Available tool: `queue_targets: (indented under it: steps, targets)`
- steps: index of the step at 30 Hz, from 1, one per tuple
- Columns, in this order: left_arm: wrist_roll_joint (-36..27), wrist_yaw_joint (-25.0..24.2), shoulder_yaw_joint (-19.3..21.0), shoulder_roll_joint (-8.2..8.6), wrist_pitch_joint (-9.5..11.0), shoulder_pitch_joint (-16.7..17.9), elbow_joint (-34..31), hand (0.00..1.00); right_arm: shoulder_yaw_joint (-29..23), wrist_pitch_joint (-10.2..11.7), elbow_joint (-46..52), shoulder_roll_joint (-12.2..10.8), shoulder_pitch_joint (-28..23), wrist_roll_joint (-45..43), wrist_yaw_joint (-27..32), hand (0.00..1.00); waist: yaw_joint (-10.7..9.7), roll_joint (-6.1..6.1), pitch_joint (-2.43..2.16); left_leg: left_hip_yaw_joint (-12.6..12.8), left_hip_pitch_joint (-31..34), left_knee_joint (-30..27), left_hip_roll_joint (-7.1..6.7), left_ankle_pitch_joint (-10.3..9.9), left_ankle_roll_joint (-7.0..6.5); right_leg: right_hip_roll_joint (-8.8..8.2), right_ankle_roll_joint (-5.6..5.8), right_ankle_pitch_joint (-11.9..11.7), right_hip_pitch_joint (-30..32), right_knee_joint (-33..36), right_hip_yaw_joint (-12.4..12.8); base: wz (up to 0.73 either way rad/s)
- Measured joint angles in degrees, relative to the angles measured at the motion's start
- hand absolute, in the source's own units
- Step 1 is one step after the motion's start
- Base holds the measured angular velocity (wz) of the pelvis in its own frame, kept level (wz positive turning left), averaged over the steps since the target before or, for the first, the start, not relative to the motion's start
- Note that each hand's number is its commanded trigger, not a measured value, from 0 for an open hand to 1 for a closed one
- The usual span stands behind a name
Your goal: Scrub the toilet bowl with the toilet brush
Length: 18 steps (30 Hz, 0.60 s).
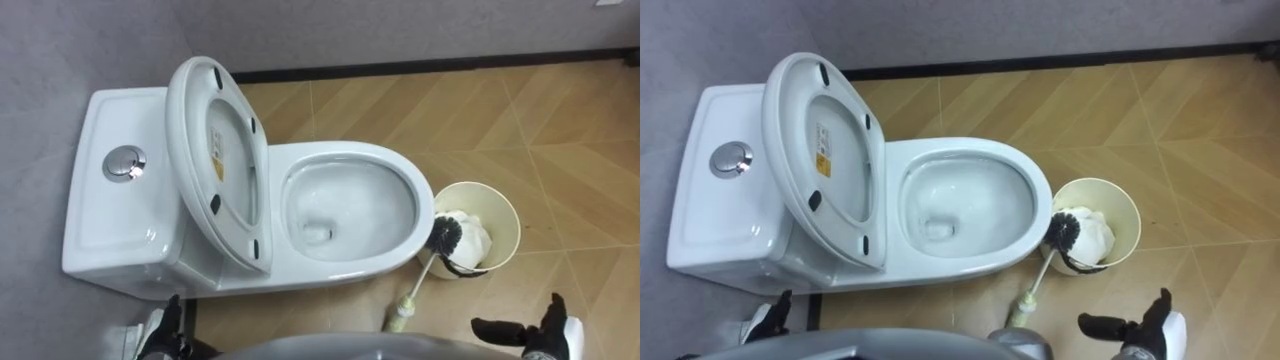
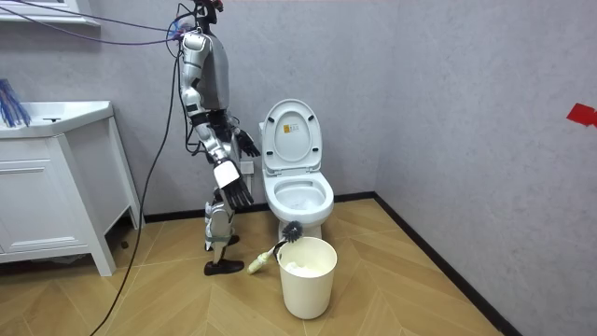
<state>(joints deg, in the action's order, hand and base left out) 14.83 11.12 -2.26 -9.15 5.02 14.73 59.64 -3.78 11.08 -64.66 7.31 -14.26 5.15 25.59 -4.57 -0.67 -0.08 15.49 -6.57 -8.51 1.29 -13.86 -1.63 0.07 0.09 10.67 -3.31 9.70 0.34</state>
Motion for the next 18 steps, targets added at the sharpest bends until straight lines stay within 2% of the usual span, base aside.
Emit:
queue_targets:
  steps: [2, 4, 6, 12, 18]
  targets:
    - [2.88, -0.62, 2.18, -0.05, -2.10, 0.64, 0.03, 0.00, -0.26, -3.29, -4.17, 0.18, -0.16, 0.60, -3.11, 0.00, 0.00, 0.02, -0.01, -0.62, -0.07, 0.00, -0.04, 0.00, 0.00, -0.05, 0.00, 0.00, -0.31, -0.07, -0.61, 0.13]
    - [5.08, -0.76, 2.85, -0.04, -3.91, 0.90, 0.01, 0.00, -0.19, -5.84, -7.41, 0.26, -0.38, 0.54, -6.39, 0.00, -0.01, 0.06, 0.00, -1.41, -0.65, -0.07, -0.11, 0.00, 0.00, -0.02, -0.01, 0.01, -1.09, -0.01, -0.96, 0.12]
    - [6.92, -1.52, 3.28, -0.02, -5.95, 1.21, 0.03, 0.00, -0.15, -9.35, -9.87, 0.26, -0.44, -0.42, -10.97, 0.00, 0.05, 0.16, 0.09, -1.74, -1.34, -0.06, 0.04, -0.03, 0.04, -0.03, -0.01, 0.02, -1.96, 0.05, -1.44, 0.08]
    - [9.15, -2.84, 3.31, 0.82, -9.77, 0.85, 0.04, 0.00, 0.47, -14.89, -11.71, 0.25, 0.44, -3.41, -19.87, 0.00, 0.13, 0.68, 0.35, -2.00, -1.86, -0.13, -0.09, -0.17, 0.06, -0.27, -0.08, 0.16, -2.99, -0.09, -2.06, 0.01]
    - [9.60, -4.00, 4.44, 2.21, -11.61, 1.16, 0.05, 0.00, 1.38, -18.94, -11.79, 0.17, 1.25, -5.43, -25.03, 0.00, 0.27, 1.21, 0.30, -2.17, -2.62, -0.56, -0.27, -0.15, 0.03, -0.48, -0.05, 0.63, -3.55, -0.02, -2.24, 0.01]
